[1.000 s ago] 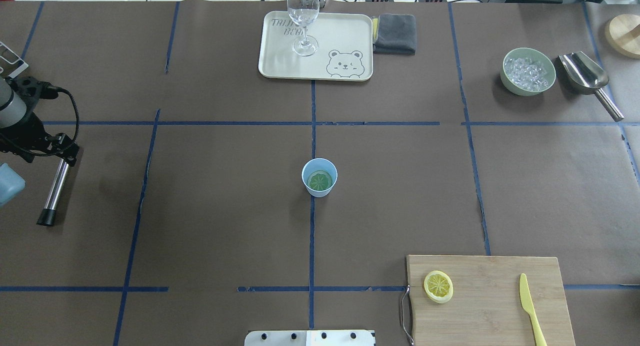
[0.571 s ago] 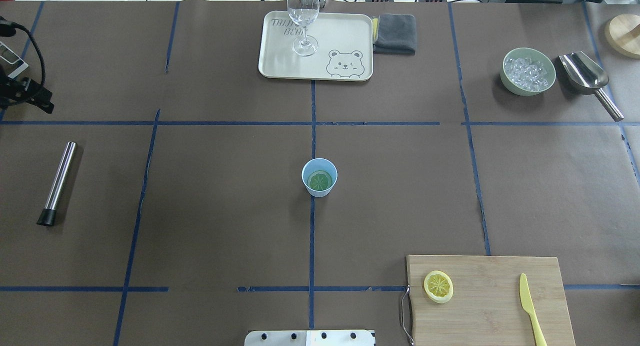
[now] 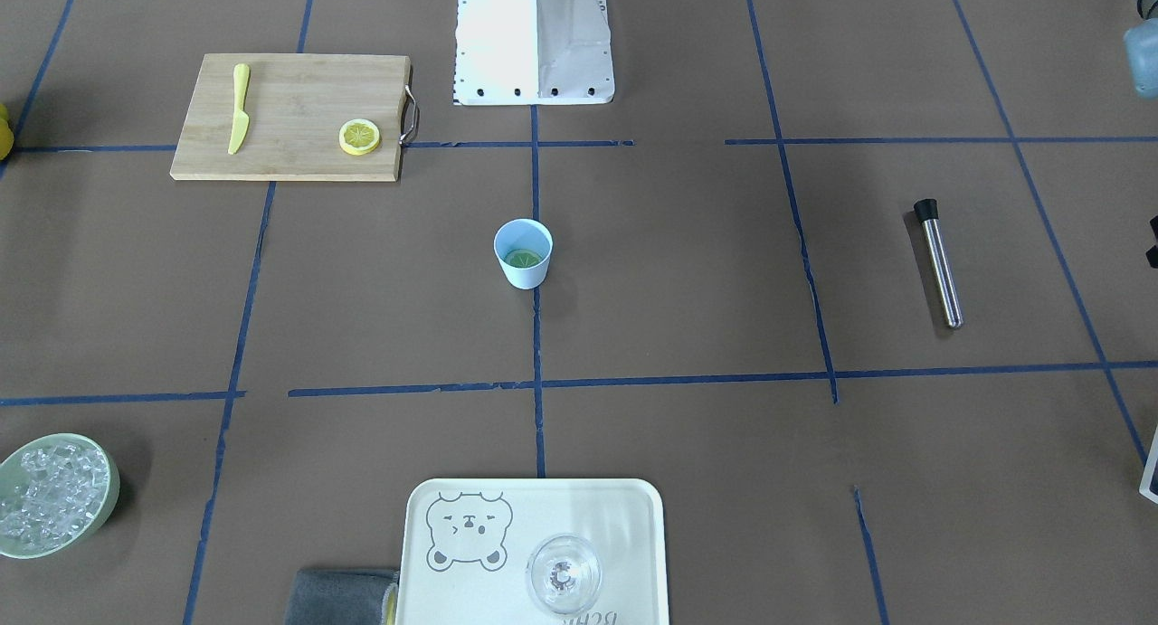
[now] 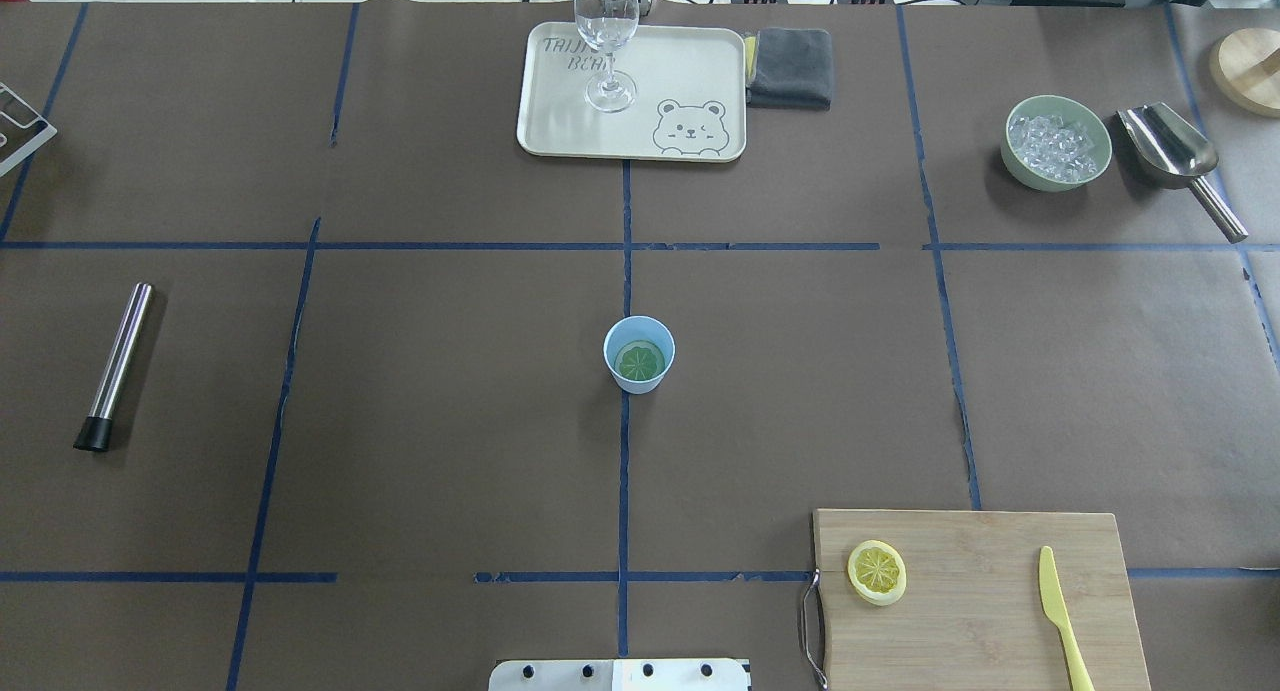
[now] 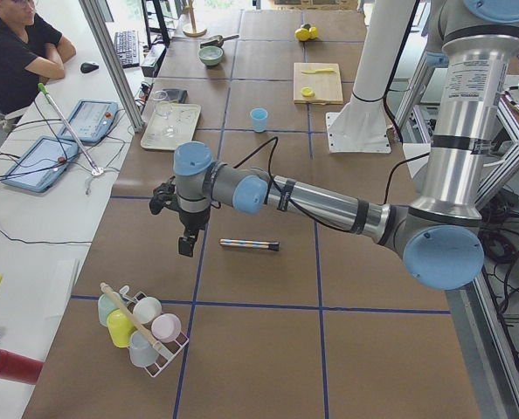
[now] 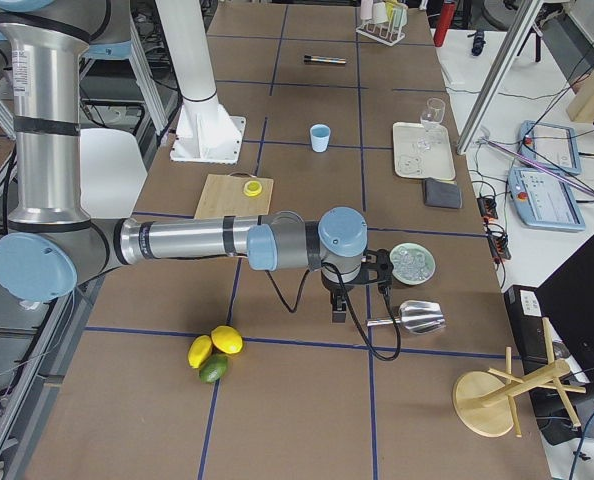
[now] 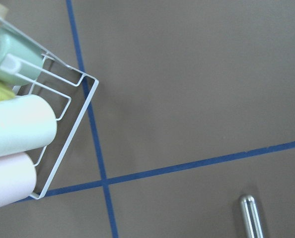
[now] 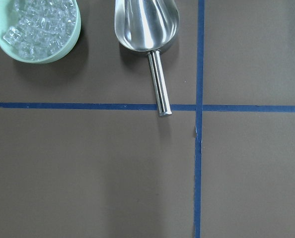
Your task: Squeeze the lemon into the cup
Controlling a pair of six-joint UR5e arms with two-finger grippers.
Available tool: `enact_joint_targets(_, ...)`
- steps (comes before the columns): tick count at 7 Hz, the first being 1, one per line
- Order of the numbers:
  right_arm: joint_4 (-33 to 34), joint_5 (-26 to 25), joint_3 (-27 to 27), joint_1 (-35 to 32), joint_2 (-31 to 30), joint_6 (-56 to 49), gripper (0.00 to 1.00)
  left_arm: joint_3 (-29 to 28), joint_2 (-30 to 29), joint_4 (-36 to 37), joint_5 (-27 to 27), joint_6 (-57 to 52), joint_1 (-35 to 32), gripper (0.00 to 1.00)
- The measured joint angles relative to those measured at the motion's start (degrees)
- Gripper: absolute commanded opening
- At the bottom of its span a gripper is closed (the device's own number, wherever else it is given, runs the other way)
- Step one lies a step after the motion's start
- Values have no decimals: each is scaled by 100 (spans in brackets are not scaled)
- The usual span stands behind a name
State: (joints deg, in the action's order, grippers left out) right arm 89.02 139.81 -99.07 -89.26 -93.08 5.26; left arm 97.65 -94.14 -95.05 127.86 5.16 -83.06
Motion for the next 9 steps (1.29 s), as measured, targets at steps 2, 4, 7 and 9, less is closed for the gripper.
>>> enact_joint_targets(2,12,-5,22,4,-12,26,100,-81,347,20,140,-342,-327,100)
enact_joint_targets(4,5,-15,70,5,-40,22,100,-114,578,20,227,-465,-388,100)
enact_joint_targets(7,1,-8,137,-2,-79,30,100,-254,707,13,370,-613,-442,100)
enact_joint_targets(9,1,-8,135,-22,-99,30,100,-273,758,21,514,-620,-477,100)
